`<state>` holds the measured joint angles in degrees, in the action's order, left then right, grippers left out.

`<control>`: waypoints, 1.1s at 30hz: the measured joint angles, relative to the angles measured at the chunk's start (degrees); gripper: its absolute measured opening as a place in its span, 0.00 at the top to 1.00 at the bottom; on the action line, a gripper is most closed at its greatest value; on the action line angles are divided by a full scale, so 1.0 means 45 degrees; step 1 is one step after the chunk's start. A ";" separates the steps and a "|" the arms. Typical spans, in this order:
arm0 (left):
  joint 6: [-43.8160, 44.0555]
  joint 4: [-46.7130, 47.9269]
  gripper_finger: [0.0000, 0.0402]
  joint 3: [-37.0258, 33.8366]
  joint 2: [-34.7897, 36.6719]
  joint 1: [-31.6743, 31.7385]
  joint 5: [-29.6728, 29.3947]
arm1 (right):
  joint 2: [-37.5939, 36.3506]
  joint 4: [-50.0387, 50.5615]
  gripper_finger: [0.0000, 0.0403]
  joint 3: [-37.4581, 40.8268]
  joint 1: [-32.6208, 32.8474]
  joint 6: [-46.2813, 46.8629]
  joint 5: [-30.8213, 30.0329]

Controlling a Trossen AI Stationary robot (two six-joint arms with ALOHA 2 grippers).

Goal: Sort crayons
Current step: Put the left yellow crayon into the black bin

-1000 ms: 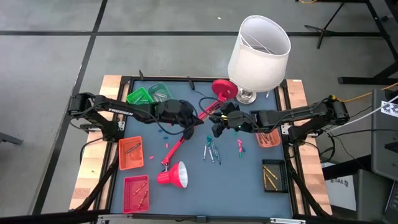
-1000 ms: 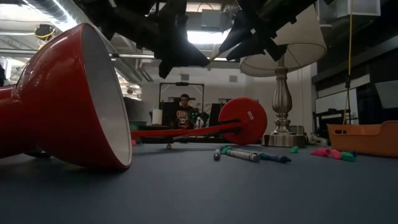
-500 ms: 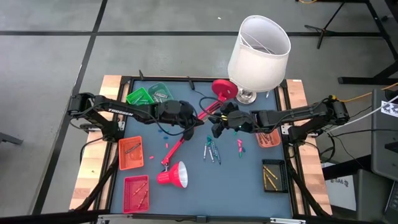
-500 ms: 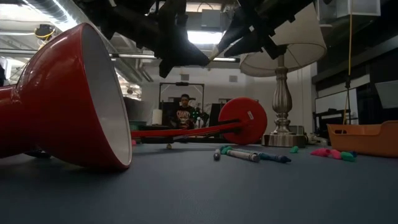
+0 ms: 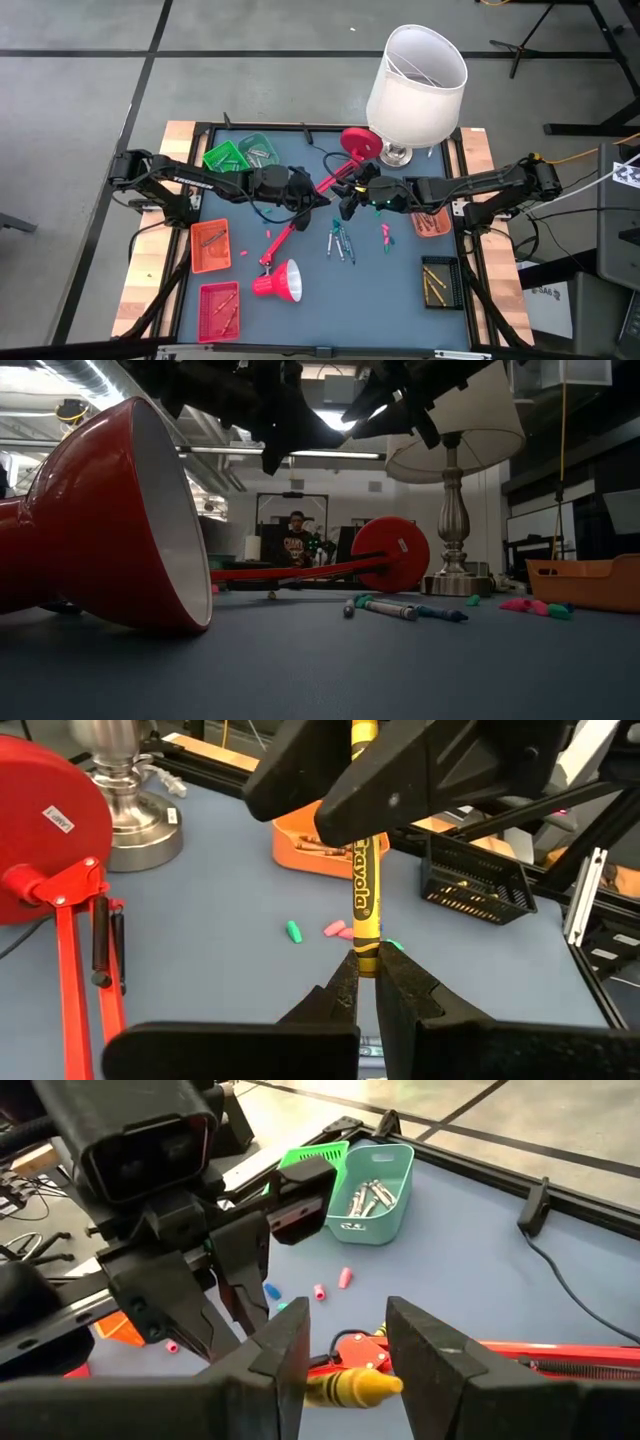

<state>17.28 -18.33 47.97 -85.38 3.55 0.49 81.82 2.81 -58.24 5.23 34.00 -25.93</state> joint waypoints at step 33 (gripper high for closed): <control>0.0025 0.0199 0.83 0.0019 0.0015 -0.0159 -0.0511 | 0.0005 -0.0169 0.95 0.0005 -0.0005 -0.0521 0.2494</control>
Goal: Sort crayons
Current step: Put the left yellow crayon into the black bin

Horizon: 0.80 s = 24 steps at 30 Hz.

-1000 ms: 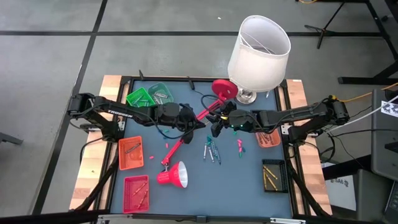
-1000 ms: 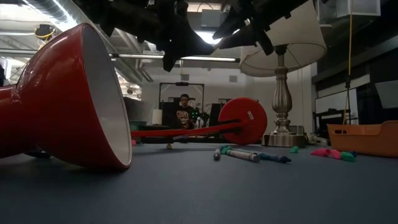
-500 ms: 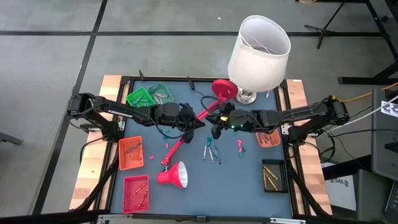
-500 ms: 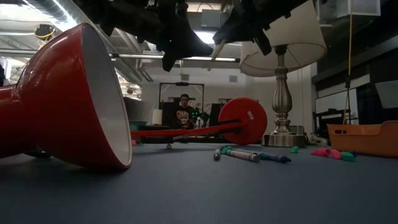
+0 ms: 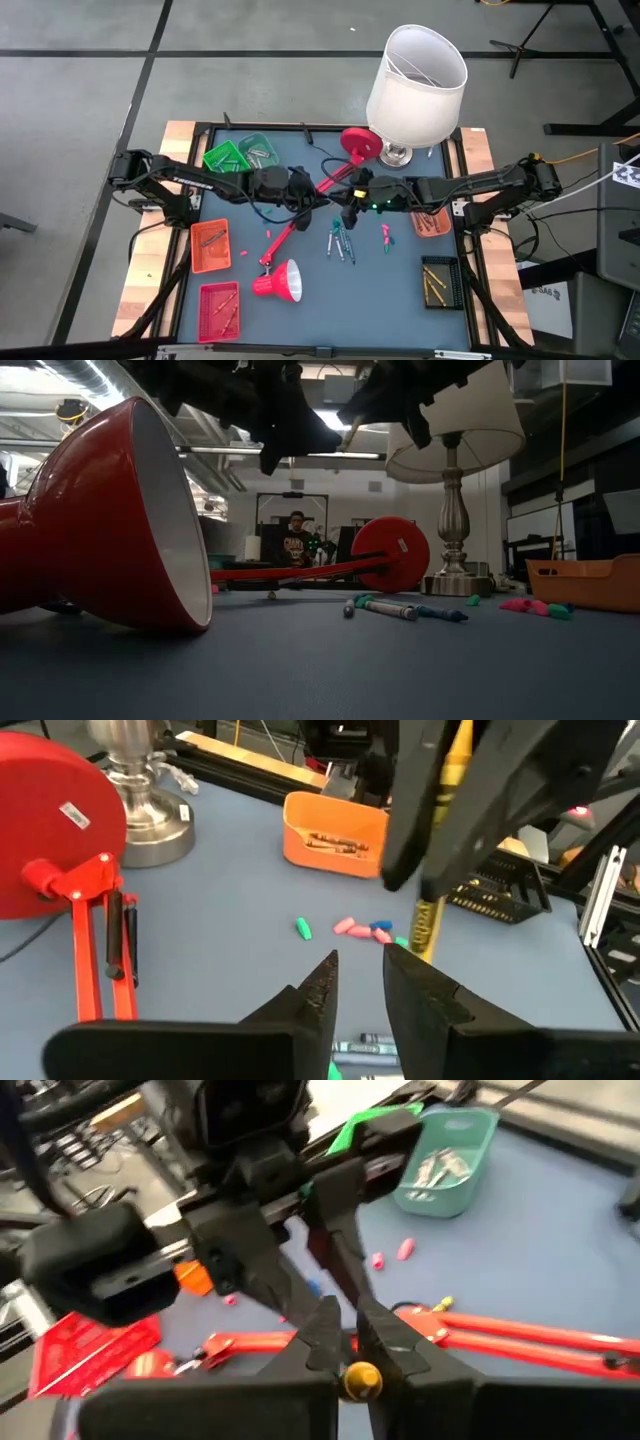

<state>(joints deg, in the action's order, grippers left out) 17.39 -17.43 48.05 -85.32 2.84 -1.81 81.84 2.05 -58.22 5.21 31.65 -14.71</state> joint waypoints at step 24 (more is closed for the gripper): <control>-0.0006 0.1109 0.80 -0.0010 -0.0010 -0.0128 -0.0096 | -0.1059 1.1416 0.95 0.0000 0.3406 0.3553 0.8388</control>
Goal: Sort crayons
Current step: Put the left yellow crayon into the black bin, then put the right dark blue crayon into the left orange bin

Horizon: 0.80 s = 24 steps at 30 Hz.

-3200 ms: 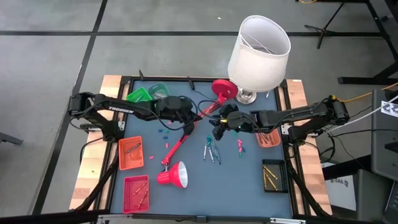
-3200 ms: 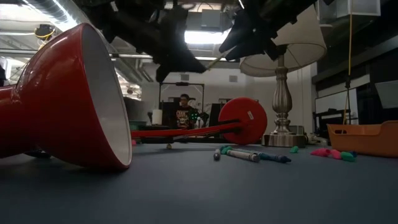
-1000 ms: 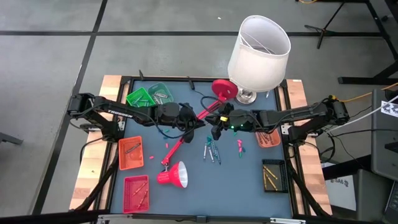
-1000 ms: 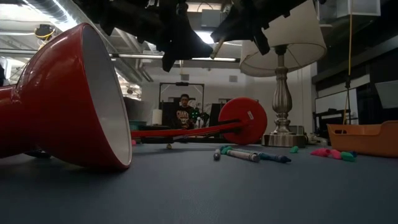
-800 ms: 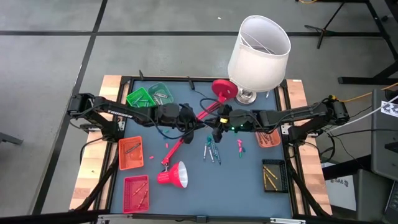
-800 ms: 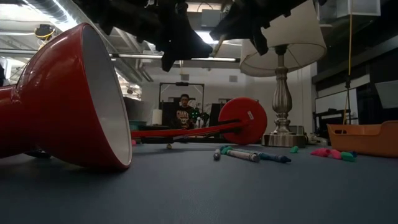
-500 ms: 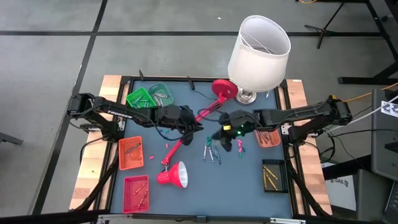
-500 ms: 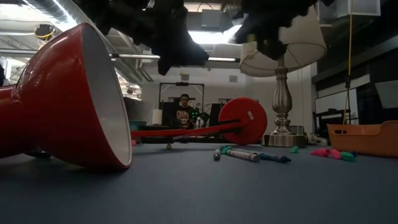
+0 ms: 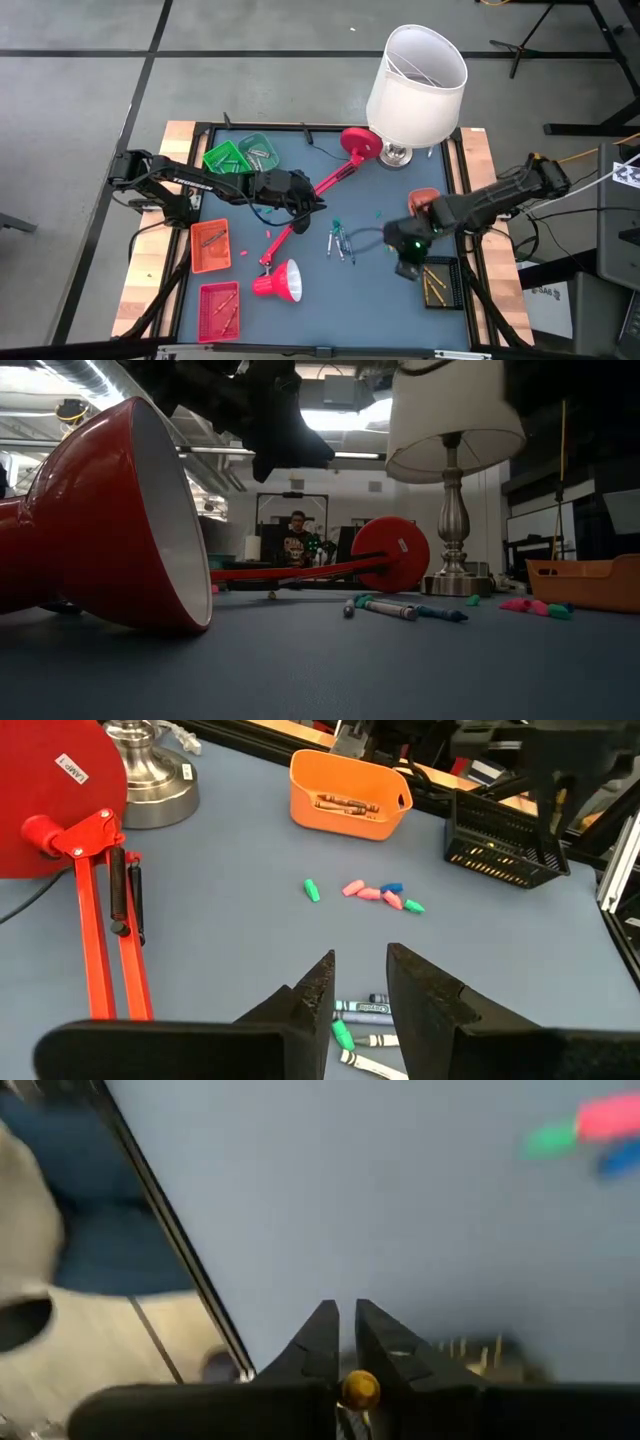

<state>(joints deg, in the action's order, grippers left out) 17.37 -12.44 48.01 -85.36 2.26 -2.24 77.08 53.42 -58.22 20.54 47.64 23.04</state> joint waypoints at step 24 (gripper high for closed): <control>-0.0005 -0.0001 0.81 -0.0010 -0.0005 0.0000 -0.0009 | 0.0000 0.1901 0.79 0.0000 0.4676 0.5486 -0.1842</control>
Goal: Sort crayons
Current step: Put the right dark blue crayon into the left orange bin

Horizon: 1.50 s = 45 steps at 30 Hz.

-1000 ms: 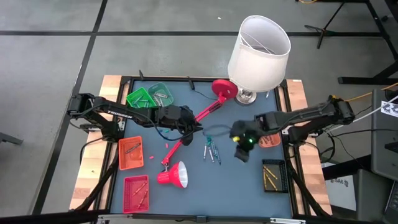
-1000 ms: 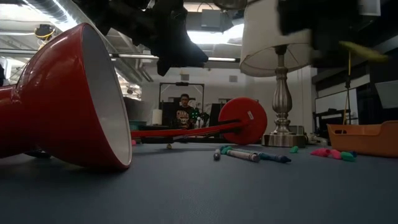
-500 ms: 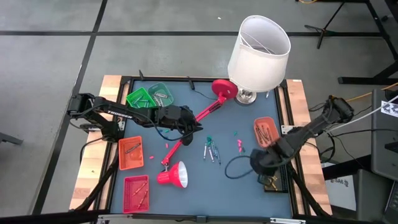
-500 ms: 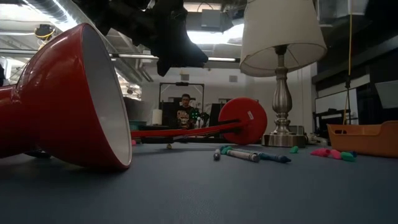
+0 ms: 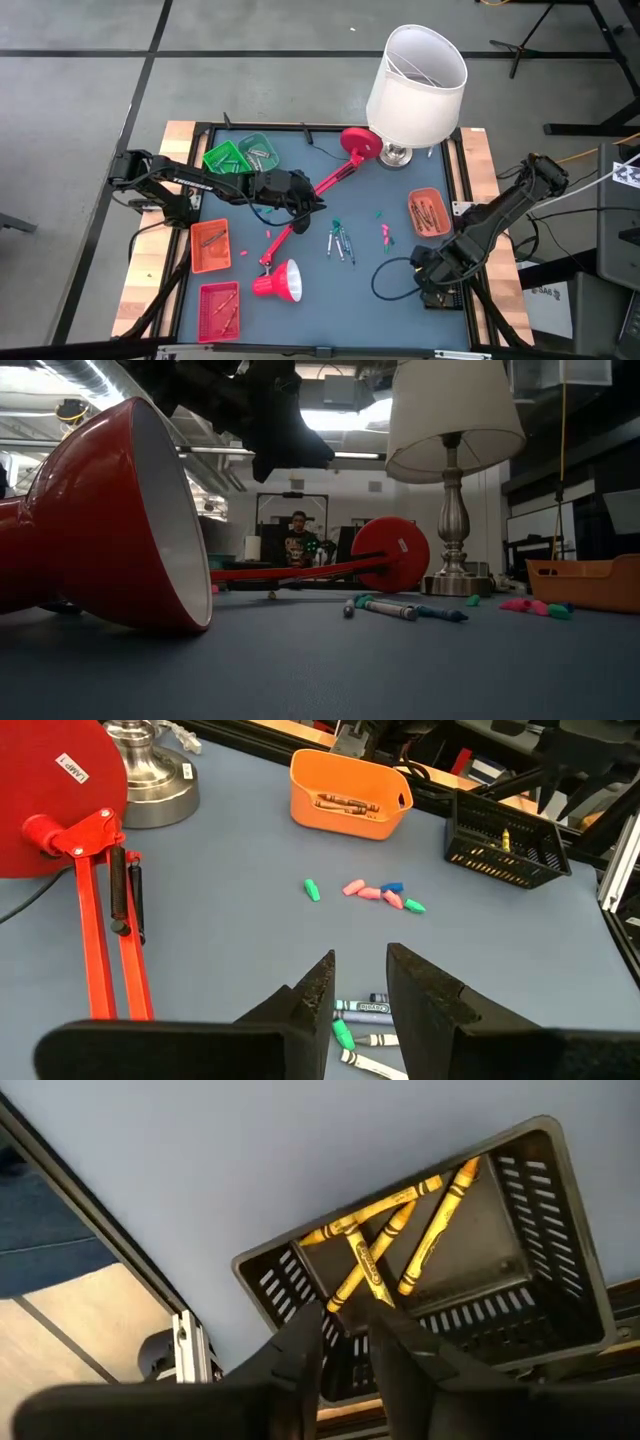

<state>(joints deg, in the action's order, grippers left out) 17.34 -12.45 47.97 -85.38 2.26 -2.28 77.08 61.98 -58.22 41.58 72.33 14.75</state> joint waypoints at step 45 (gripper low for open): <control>-0.2317 0.7118 0.81 -0.0005 0.3767 -0.0044 0.0684 | 0.3786 -0.9104 0.64 0.0010 -0.4666 -0.4232 -0.4982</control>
<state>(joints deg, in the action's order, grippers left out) 6.92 19.59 47.94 -68.43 2.07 0.80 94.12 21.01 -58.17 20.58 53.29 -7.67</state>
